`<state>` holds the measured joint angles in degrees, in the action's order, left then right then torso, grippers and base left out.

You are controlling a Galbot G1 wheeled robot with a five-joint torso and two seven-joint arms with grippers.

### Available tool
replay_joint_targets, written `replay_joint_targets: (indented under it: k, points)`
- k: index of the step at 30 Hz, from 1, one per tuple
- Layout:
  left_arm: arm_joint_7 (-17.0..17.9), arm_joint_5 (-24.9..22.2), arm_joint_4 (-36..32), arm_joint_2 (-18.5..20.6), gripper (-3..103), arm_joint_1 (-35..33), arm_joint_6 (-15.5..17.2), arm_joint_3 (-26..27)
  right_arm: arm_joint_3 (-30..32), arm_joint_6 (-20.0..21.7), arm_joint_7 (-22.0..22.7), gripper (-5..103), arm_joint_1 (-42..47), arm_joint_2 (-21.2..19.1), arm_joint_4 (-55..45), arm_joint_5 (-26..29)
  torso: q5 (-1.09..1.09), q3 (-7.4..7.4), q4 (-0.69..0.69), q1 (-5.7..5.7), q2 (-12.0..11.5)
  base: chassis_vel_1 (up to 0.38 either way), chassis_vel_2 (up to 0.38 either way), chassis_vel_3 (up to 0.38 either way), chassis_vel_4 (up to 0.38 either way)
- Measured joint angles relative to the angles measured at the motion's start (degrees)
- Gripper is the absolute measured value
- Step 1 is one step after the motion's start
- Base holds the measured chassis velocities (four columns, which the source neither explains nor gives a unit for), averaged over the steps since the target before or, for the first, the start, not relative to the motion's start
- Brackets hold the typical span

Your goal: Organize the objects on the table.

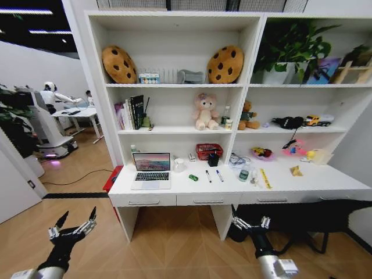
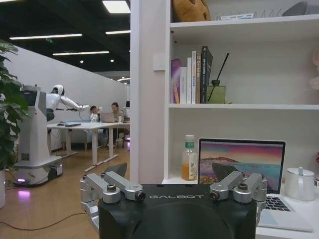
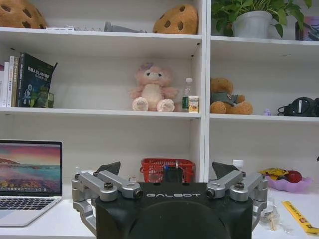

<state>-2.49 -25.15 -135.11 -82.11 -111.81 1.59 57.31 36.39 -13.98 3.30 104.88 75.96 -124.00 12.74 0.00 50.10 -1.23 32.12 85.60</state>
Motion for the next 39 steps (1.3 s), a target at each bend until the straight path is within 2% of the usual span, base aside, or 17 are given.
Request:
replay_joint_targets:
  k: [3,6,9,39]
  points:
    - [-0.14,2.04,0.28,-0.08,97,-0.32,-1.03,-0.96,-0.14,0.01,-0.25,100,0.04,0.12,0.14,0.04,0.00,0.00,0.00,0.00,0.00,0.000,0.000,0.000,0.000]
    - [-0.98,6.04,0.91,-0.02,97,-0.75,-3.50,-2.55,-0.59,0.02,-0.84,100,0.20,0.47,0.41,-0.17,0.00,0.00,0.00,0.00,0.00,0.000,0.000,0.000,0.000]
    - [-1.13,6.94,0.95,-0.18,97,-0.76,-4.03,-3.19,-0.73,0.02,-1.07,100,0.47,0.68,0.41,-0.30,0.00,0.00,0.00,0.00,0.00,0.000,0.000,0.000,0.000]
    - [-1.31,7.38,0.23,-1.18,97,-1.48,-4.58,-3.57,-1.16,-0.40,-1.18,100,0.44,0.76,0.78,0.32,0.00,0.00,0.00,-0.01,0.00,-0.001,0.001,0.002,-0.001]
